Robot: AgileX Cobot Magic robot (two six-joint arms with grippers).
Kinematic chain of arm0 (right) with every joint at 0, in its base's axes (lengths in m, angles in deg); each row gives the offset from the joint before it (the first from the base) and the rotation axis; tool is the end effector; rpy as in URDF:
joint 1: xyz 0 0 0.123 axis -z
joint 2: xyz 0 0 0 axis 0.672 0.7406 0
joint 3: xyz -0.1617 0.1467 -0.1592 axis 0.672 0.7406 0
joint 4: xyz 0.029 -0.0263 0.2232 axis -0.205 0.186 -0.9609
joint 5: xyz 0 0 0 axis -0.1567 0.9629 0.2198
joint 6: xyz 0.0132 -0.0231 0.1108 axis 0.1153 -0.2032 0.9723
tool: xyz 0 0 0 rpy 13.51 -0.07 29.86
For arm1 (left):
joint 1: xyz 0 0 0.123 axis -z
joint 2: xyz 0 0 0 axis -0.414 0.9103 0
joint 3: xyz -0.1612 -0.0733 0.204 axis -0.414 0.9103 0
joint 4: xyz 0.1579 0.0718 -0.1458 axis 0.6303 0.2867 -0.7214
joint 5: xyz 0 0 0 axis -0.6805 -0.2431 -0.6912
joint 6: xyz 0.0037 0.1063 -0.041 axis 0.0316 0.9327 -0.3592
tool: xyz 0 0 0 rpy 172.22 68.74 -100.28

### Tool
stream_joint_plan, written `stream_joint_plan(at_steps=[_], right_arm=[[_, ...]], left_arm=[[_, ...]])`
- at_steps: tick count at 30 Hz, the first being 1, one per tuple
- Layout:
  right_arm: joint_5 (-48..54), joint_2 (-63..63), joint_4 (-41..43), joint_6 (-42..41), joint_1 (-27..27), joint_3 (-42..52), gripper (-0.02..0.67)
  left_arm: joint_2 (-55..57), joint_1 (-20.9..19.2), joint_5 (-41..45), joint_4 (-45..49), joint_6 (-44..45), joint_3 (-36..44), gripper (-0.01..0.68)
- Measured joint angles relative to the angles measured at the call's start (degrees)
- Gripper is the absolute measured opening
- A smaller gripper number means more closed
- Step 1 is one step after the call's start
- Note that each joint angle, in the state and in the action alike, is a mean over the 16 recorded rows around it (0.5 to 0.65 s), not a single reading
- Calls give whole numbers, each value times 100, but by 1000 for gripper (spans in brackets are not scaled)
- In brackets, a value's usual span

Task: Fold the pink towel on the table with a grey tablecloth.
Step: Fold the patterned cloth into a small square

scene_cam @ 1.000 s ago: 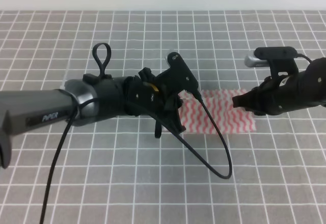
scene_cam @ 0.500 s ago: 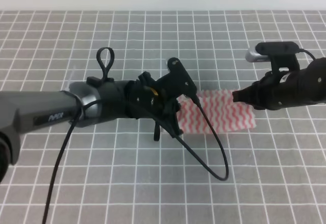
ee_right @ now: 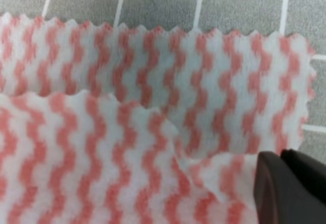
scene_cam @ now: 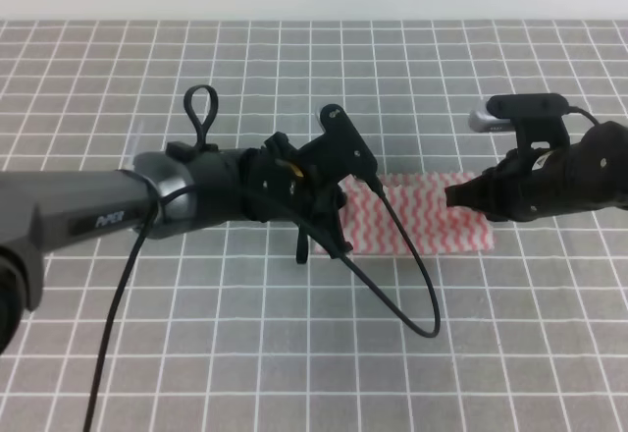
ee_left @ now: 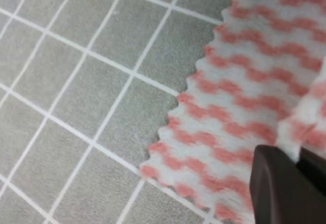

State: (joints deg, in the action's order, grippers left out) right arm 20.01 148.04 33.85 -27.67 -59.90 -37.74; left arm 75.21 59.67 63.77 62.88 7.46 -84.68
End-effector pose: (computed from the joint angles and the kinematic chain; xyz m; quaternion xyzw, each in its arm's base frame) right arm 0.3489 0.1210 0.1720 -0.0720 0.9373 0.1200 0.3192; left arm 0.3483 -0.2527 0.1533 0.5336 0.7457 -0.0236 0.3983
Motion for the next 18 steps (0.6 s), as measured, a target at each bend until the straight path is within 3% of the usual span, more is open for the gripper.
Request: stream_joint_plan(at_steps=[18], right_arm=[[-428,60,4,-5,0,6,-17]], left_arm=[[92,-125,159,6,-3,-246,-3]])
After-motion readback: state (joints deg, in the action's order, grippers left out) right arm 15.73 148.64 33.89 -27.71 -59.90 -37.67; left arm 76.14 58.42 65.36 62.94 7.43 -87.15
